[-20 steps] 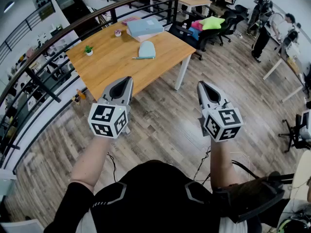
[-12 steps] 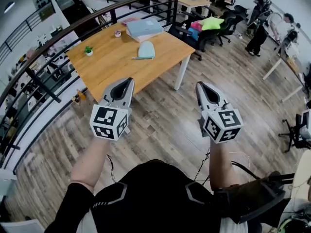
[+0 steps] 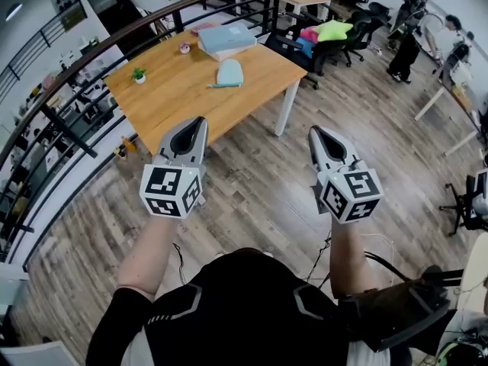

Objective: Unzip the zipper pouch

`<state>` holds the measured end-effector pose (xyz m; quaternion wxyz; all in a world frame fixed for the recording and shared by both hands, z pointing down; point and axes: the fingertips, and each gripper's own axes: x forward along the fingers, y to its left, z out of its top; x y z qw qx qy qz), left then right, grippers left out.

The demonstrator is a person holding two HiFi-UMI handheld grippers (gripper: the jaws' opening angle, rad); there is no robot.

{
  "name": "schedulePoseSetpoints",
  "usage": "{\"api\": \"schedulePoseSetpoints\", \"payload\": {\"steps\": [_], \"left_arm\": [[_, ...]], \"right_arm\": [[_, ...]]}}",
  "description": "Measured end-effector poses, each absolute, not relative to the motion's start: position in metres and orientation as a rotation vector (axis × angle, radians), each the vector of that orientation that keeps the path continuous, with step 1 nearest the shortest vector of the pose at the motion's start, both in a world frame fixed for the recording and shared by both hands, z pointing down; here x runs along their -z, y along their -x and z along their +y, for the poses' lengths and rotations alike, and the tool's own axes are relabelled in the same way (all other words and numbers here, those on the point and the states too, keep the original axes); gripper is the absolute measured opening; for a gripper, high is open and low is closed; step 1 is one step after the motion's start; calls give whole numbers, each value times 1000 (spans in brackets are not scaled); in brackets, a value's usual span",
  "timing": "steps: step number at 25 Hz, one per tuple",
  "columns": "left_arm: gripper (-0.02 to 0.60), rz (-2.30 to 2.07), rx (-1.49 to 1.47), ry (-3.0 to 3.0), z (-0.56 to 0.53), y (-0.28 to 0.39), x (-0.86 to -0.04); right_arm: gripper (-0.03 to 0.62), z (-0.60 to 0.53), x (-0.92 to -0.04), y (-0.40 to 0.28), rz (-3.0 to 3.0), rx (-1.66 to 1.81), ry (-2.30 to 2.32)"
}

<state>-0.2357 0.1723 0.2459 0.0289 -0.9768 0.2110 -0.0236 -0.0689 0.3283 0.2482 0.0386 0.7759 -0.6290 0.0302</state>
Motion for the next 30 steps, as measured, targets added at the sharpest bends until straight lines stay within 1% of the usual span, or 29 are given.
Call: {"api": "schedulePoseSetpoints", "payload": {"steps": [6,8,10,13,14,16,17,19,21,22,24,30], "left_arm": [[32,600,38,3061,181,229,-249],[32,606,56,3045,183,226,-251],[34,620,54,3034,182,223,-252],[38,642,54,3025,183,218,-256],[60,634,63,3021,185,215,-258],[163,611,85,3013,190,209,-261],[178,607,91,3010,192,206,-262],[184,610,91,3008,194,200,-261],[206,606,91,3014,197,192,-262],[215,601,91,3019,198,188,-263],[224,594,87,3024,201,180,-264],[224,639,91,2995,205,158,-270]], "right_arm": [[11,329,-252,63,-1928,-92,-2382],[27,330,-250,61,-1947,-79,-2377],[64,329,-251,60,-1970,-83,-2365],[66,331,-256,55,-1994,-103,-2361],[73,332,-258,53,-1995,-106,-2359],[128,336,-260,47,-1989,-109,-2356],[147,337,-260,43,-1988,-110,-2356],[159,340,-260,36,-1993,-109,-2352],[200,341,-261,29,-1996,-111,-2344],[207,342,-262,26,-1996,-112,-2342],[207,343,-264,18,-2003,-107,-2336],[207,353,-270,-4,-2045,-85,-2300]]}}
